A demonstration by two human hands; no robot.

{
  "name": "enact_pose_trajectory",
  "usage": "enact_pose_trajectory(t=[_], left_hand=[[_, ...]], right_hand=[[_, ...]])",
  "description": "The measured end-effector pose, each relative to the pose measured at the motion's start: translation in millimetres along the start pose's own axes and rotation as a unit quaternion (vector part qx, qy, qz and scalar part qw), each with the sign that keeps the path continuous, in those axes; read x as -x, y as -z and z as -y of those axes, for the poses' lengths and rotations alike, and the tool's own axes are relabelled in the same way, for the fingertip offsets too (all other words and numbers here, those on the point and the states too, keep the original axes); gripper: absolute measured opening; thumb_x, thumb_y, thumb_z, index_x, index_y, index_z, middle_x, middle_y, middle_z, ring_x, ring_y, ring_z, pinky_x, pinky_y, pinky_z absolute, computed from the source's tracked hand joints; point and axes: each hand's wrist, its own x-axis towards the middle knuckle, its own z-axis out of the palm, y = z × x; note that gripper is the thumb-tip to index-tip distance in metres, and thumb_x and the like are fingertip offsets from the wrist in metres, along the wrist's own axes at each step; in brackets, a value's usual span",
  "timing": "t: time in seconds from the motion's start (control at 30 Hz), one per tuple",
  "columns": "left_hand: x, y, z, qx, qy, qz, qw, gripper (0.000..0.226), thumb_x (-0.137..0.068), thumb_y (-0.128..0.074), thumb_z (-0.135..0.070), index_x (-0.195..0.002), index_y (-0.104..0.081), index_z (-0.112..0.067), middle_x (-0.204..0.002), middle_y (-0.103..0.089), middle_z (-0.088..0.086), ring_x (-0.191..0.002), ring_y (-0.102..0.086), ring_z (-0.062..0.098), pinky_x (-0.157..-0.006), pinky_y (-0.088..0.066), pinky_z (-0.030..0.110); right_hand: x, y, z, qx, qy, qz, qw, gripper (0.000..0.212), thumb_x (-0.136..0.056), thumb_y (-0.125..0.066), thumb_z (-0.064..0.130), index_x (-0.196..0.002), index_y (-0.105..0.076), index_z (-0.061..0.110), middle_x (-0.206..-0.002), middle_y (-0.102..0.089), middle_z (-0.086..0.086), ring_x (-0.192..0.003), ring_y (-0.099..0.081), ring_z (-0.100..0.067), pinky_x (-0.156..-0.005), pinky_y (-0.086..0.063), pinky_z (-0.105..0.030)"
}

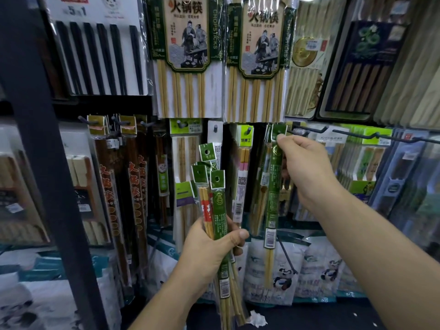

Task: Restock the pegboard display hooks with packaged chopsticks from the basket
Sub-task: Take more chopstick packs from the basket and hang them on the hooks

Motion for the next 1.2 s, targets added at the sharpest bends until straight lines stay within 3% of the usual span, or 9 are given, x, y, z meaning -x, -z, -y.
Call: enact_pose_trajectory(t=[0.17,0.27,0.37,0.43,0.6,0.67,0.9,1.1,1.2], left_hand=[[-1.8,0.8,2.1,0.012,-0.004,0.005,1.000,0.055,-0.060,-0.087,-0.028,-0.098,-0.057,-0.002,-0.069,-0.070,0.007,-0.059,-0.066,0.023,-0.059,-0.057,0.029],[-3.1,1.8,7.2,0.007,-0.009,0.011,1.000,0.070,-0.056,-0.094,-0.049,-0.099,-0.057,-0.007,-0.062,-0.065,0.003,-0.054,-0.061,0.019,-0.056,-0.055,0.029],[-4.4,2.4,12.3,-0.001,-0.023,0.020,1.000,0.082,-0.051,-0.089,-0.073,-0.095,-0.056,-0.011,-0.059,-0.059,0.002,-0.051,-0.055,0.017,-0.053,-0.052,0.030],[-4.6,1.5,13.5,0.002,-0.031,0.024,0.999,0.079,-0.058,-0.082,-0.077,-0.091,-0.055,-0.011,-0.061,-0.059,0.001,-0.050,-0.054,0.016,-0.052,-0.050,0.030],[-4.8,0.6,15.5,0.072,-0.007,0.022,0.997,0.056,-0.081,-0.063,-0.064,-0.092,-0.053,-0.010,-0.067,-0.060,0.003,-0.051,-0.052,0.015,-0.050,-0.047,0.030],[-4.5,0.7,14.7,0.069,-0.011,0.026,0.997,0.045,-0.083,-0.062,-0.061,-0.087,-0.057,-0.017,-0.067,-0.060,0.003,-0.051,-0.053,0.016,-0.050,-0.048,0.030],[-2.7,-3.5,12.2,0.055,-0.014,0.011,0.998,0.034,-0.078,-0.066,-0.059,-0.083,-0.064,-0.026,-0.065,-0.063,0.005,-0.051,-0.059,0.018,-0.050,-0.050,0.030],[0.1,-2.1,13.6,0.026,-0.008,-0.003,1.000,0.050,-0.088,-0.064,-0.060,-0.104,-0.064,-0.012,-0.076,-0.073,0.009,-0.066,-0.071,0.023,-0.057,-0.056,0.027],[2.1,-0.7,11.0,-0.010,-0.022,-0.016,1.000,0.041,-0.082,-0.059,-0.067,-0.085,-0.071,-0.028,-0.080,-0.074,-0.003,-0.075,-0.072,0.012,-0.065,-0.053,0.016]], right_hand=[[-3.5,1.9,-1.1,0.016,0.010,-0.008,1.000,0.041,-0.102,-0.057,0.036,-0.091,-0.065,-0.003,-0.083,-0.046,-0.001,-0.072,-0.048,-0.016,-0.113,-0.042,-0.045],[-5.8,1.3,-3.5,0.023,0.013,-0.016,1.000,0.042,-0.102,-0.057,0.036,-0.082,-0.061,-0.001,-0.078,-0.044,-0.005,-0.067,-0.047,-0.016,-0.102,-0.045,-0.037],[-6.1,1.3,-9.0,0.041,0.025,-0.027,0.998,0.046,-0.102,-0.058,0.038,-0.073,-0.054,0.002,-0.063,-0.042,-0.019,-0.053,-0.043,-0.027,-0.067,-0.043,-0.023],[-6.2,2.5,-14.2,0.053,0.034,-0.038,0.997,0.049,-0.100,-0.060,0.040,-0.074,-0.055,0.000,-0.053,-0.038,-0.003,-0.047,-0.038,-0.016,-0.057,-0.040,-0.022],[6.1,3.2,-26.2,0.066,0.070,-0.090,0.991,0.028,-0.094,-0.068,0.044,-0.088,-0.063,0.018,-0.076,-0.059,0.001,-0.069,-0.056,-0.013,-0.065,-0.048,-0.031],[19.1,1.8,-26.8,0.076,0.087,-0.083,0.990,0.022,-0.093,-0.069,0.040,-0.087,-0.062,0.020,-0.074,-0.060,0.001,-0.064,-0.055,-0.006,-0.062,-0.046,-0.026],[62.8,-21.6,-31.1,0.074,0.065,0.148,0.984,0.013,-0.096,-0.068,0.030,-0.085,-0.072,0.025,-0.077,-0.070,-0.001,-0.068,-0.065,-0.011,-0.056,-0.048,-0.013],[61.4,-20.3,-25.4,-0.012,0.027,0.125,0.992,0.024,-0.101,-0.061,0.023,-0.079,-0.073,0.026,-0.068,-0.066,0.009,-0.060,-0.059,-0.001,-0.054,-0.045,-0.013],[46.4,-11.5,-11.9,-0.031,0.044,0.058,0.997,0.032,-0.099,-0.060,0.022,-0.072,-0.072,0.034,-0.068,-0.067,0.011,-0.061,-0.060,0.000,-0.053,-0.045,-0.013]])
